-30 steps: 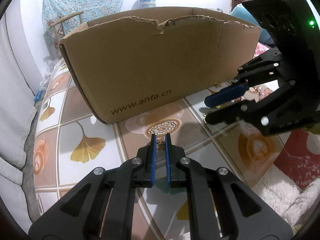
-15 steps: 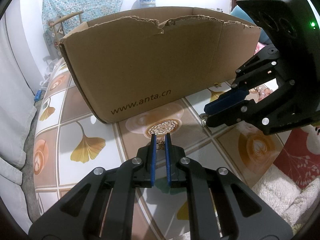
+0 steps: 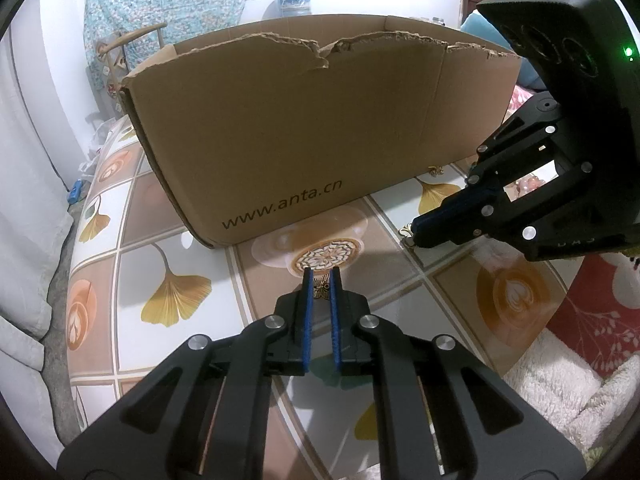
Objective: Organize jewelry
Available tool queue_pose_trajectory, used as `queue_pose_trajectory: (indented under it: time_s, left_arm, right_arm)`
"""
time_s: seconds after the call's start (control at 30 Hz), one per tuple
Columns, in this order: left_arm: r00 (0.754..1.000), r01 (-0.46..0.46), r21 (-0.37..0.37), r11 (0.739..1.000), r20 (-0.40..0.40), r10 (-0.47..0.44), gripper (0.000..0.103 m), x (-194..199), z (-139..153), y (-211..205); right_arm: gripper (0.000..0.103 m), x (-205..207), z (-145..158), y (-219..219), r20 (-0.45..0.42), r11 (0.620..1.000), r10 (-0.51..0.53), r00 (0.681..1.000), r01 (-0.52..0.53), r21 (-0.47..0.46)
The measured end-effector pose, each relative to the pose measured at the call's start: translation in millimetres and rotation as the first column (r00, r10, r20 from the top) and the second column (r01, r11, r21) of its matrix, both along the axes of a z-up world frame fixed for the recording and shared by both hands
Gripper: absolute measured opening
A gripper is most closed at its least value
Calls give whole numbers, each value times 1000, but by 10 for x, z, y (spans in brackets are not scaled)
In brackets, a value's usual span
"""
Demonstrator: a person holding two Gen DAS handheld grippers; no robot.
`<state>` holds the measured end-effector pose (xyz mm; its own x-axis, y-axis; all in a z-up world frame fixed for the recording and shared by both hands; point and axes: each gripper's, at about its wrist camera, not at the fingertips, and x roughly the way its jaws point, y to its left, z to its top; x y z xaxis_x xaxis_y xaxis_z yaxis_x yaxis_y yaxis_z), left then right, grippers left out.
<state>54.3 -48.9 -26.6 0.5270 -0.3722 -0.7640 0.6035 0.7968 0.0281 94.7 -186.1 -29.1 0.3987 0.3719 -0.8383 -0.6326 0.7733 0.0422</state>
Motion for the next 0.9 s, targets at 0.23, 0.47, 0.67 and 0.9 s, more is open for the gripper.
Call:
queue_pose_trajectory:
  time_s: [0.23, 0.47, 0.67, 0.9]
  left_arm:
    - [1000, 4, 4, 1000, 3, -5, 6, 4, 8, -8]
    - [1000, 6, 3, 1000, 5, -6, 6, 7, 9, -9]
    - [1000, 5, -5, 1000, -2, -5, 6, 39, 7, -8]
    - [1000, 5, -11, 1000, -2, -5, 6, 84, 7, 31]
  right_arm:
    - [0, -18, 69, -73, -7, 999, -14, 1000, 14, 31]
    - [38, 0, 104, -66, 10, 999, 51, 999, -51, -1]
    - [34, 92, 50, -33, -18, 996, 93, 996, -93, -8]
    - [20, 76, 45, -86, -21, 996, 92, 996, -92, -15]
